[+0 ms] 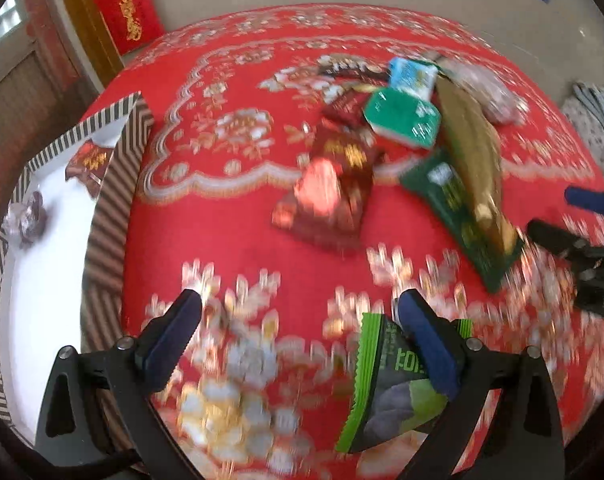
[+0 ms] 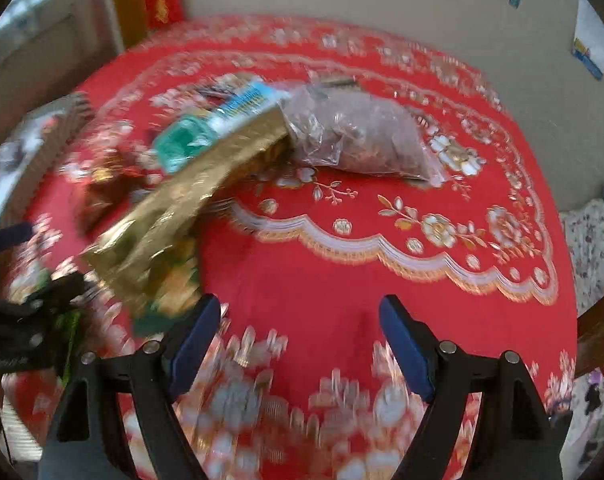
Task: Organize snacks
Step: 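Lower the left gripper onto the green cracker pack and close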
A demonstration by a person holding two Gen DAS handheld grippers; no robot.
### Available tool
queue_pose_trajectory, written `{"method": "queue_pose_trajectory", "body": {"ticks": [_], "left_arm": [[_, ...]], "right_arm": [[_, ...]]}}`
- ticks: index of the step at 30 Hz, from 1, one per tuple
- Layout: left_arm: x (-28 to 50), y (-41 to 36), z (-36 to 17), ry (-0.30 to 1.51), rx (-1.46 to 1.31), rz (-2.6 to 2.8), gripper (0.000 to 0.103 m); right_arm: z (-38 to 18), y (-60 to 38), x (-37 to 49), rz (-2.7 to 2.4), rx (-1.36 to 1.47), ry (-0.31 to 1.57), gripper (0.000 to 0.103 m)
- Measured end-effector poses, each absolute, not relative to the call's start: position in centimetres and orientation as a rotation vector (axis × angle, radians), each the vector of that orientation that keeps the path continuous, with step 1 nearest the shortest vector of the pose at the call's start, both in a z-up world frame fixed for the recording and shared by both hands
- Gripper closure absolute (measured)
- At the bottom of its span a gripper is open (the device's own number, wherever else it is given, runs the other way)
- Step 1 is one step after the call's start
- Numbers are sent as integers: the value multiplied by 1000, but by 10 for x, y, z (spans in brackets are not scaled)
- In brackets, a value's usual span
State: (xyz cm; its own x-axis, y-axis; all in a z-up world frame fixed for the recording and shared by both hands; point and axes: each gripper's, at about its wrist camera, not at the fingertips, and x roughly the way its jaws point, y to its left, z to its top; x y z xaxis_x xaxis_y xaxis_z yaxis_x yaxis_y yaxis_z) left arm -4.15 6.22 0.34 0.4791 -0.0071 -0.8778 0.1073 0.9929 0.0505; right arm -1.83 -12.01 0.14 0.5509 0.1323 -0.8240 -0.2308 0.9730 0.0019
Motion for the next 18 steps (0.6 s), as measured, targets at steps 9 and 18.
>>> {"method": "queue_pose_trajectory", "body": {"ticks": [9,18], "left_arm": [[-72,83,11,1062,18,-90,4],[-75,90,20,1045,-28,-70,4]], "right_arm": [[-3,-81,-6,380,-154,983,21],[11,-39,56,493,-5,1019,21]]}}
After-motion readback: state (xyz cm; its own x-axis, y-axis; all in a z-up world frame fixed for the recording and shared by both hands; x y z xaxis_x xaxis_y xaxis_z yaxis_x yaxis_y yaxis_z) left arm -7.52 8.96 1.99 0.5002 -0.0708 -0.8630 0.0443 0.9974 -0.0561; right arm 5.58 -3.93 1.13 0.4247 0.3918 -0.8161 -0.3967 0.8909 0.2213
